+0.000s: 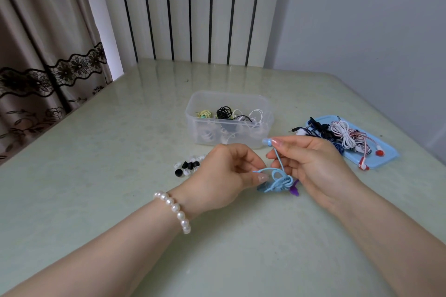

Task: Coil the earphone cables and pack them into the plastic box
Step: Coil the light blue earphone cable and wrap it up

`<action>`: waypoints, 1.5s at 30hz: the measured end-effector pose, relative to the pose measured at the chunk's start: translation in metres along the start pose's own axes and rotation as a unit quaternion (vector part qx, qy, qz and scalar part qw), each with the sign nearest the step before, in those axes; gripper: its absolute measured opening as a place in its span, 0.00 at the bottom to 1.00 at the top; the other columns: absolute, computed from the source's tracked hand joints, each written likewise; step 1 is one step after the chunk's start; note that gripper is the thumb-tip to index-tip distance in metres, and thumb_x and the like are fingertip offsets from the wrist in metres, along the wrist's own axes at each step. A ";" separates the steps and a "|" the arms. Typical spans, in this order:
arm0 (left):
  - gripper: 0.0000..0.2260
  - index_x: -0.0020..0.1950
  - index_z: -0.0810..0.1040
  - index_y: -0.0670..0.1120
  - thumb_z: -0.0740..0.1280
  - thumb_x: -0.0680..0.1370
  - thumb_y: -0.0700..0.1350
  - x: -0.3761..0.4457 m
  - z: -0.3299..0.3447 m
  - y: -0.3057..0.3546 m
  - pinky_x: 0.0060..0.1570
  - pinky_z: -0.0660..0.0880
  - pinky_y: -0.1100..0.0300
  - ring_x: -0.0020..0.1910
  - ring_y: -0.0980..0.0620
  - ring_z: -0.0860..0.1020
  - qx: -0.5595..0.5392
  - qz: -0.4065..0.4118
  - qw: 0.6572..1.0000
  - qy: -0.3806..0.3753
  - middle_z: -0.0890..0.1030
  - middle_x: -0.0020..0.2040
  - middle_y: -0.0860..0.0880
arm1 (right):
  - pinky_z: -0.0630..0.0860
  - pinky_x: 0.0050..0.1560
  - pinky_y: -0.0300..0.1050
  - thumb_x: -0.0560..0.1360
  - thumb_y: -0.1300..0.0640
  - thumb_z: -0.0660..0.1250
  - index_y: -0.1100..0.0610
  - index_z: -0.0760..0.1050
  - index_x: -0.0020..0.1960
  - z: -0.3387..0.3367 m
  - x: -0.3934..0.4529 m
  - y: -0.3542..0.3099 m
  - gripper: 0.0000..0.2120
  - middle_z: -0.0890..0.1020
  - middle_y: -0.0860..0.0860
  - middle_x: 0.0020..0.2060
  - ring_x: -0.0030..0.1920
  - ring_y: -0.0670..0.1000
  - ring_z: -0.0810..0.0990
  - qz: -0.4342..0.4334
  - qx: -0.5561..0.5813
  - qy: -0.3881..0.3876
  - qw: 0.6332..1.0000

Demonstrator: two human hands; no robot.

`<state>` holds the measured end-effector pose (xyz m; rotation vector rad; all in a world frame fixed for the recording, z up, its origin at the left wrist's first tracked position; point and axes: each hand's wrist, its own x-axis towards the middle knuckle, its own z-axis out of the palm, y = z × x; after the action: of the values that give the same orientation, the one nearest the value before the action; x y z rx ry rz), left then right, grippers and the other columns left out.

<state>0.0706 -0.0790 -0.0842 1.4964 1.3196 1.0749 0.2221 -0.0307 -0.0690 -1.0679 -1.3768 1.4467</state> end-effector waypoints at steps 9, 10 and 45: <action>0.04 0.42 0.80 0.38 0.68 0.71 0.31 0.001 -0.012 0.008 0.34 0.77 0.68 0.29 0.56 0.80 -0.156 -0.033 0.986 0.045 0.81 0.31 0.48 | 0.70 0.35 0.49 0.71 0.53 0.70 0.55 0.83 0.37 -0.007 0.011 0.016 0.08 0.81 0.62 0.33 0.30 0.52 0.71 -0.009 -0.322 -0.001 0.947; 0.04 0.42 0.80 0.37 0.67 0.71 0.30 0.001 -0.012 0.008 0.35 0.78 0.68 0.30 0.56 0.80 -0.175 -0.039 0.983 0.041 0.81 0.30 0.48 | 0.69 0.35 0.49 0.72 0.52 0.69 0.57 0.82 0.37 -0.006 0.011 0.016 0.10 0.77 0.60 0.29 0.29 0.50 0.69 -0.013 -0.339 -0.007 0.941; 0.07 0.41 0.85 0.51 0.77 0.65 0.45 -0.001 -0.052 0.005 0.47 0.71 0.64 0.43 0.57 0.75 0.385 -0.031 0.915 -0.114 0.80 0.44 0.52 | 0.76 0.34 0.33 0.60 0.59 0.68 0.58 0.78 0.44 -0.001 -0.008 -0.014 0.12 0.80 0.50 0.25 0.28 0.45 0.77 -0.083 0.062 -0.017 0.994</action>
<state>0.0215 -0.0773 -0.0653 2.0430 1.7013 0.2989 0.2254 -0.0380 -0.0544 -0.8331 -1.3480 1.4139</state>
